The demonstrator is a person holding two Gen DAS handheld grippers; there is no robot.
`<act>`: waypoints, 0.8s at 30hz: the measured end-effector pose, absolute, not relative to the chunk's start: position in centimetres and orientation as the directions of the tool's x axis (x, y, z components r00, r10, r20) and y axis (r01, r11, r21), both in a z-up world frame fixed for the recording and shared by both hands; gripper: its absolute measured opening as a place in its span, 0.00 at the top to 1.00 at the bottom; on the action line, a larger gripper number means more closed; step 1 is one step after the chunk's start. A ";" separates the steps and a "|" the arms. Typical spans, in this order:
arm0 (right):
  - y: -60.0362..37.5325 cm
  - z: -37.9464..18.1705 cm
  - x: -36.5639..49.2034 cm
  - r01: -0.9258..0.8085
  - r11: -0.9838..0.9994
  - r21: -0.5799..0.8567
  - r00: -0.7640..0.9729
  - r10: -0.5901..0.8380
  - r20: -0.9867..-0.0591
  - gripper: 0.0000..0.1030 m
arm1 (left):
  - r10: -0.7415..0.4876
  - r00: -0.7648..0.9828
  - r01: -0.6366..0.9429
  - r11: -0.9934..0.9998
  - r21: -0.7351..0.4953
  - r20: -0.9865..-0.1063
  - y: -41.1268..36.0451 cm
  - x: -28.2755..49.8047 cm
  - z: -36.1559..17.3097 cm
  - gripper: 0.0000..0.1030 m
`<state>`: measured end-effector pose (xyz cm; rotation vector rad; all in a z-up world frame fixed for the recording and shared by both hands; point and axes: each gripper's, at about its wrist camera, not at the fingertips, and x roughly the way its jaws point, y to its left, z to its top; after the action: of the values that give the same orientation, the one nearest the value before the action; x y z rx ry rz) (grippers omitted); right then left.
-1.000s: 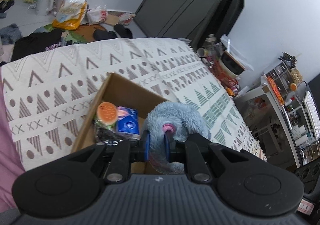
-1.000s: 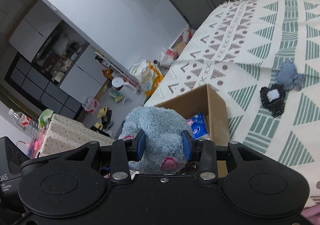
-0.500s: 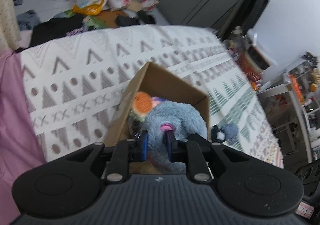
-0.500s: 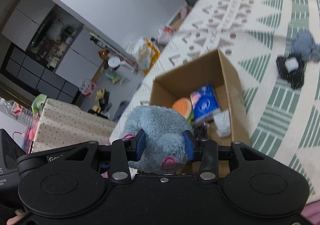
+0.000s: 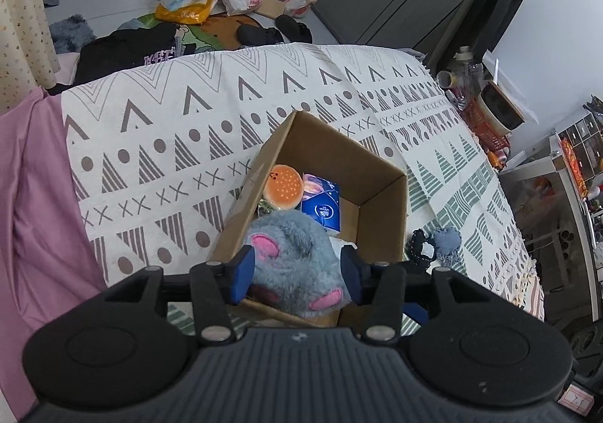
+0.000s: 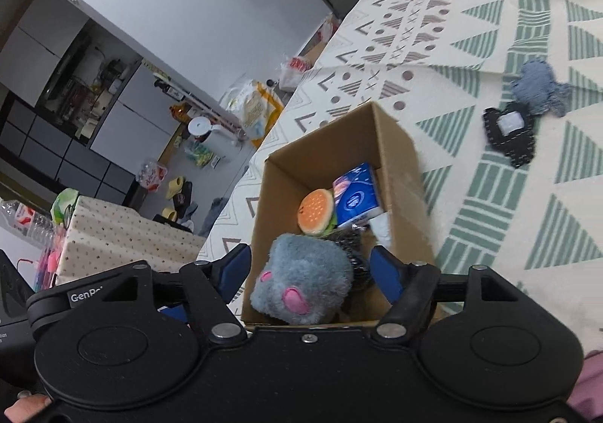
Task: Organize soft objects
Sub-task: 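Open the left tool to drop the mouse into the box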
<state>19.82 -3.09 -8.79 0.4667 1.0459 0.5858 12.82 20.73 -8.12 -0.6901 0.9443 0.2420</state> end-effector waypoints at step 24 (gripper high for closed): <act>-12.8 -5.7 18.1 -0.211 0.842 0.497 0.565 0.520 -0.641 0.02 | -0.038 0.594 -0.391 0.859 -0.330 -0.804 13.1 12.3 -5.2 0.33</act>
<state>18.13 -12.79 -5.66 0.3891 0.8714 0.4431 12.30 13.14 -5.18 -0.5139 0.9213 0.2159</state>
